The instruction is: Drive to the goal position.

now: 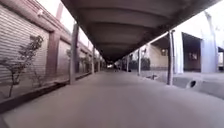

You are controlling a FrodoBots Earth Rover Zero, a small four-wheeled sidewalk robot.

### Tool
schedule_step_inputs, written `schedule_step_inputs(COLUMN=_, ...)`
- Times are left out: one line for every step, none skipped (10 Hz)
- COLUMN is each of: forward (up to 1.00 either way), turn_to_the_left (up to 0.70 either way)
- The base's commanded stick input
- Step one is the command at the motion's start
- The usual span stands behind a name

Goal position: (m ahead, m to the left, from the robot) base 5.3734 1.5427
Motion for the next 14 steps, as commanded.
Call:
schedule_step_inputs(forward=0.7, turn_to_the_left=0.0)
schedule_step_inputs(forward=0.7, turn_to_the_left=0.0)
schedule_step_inputs(forward=0.7, turn_to_the_left=0.0)
schedule_step_inputs(forward=0.7, turn_to_the_left=0.0)
schedule_step_inputs(forward=0.7, turn_to_the_left=0.0)
schedule_step_inputs(forward=0.7, turn_to_the_left=0.0)
schedule_step_inputs(forward=0.7, turn_to_the_left=0.0)
schedule_step_inputs(forward=0.7, turn_to_the_left=0.0)
schedule_step_inputs(forward=0.7, turn_to_the_left=0.0)
schedule_step_inputs(forward=0.7, turn_to_the_left=0.0)
schedule_step_inputs(forward=0.7, turn_to_the_left=0.0)
schedule_step_inputs(forward=0.7, turn_to_the_left=0.0)
schedule_step_inputs(forward=0.7, turn_to_the_left=0.0)
schedule_step_inputs(forward=0.7, turn_to_the_left=0.0)
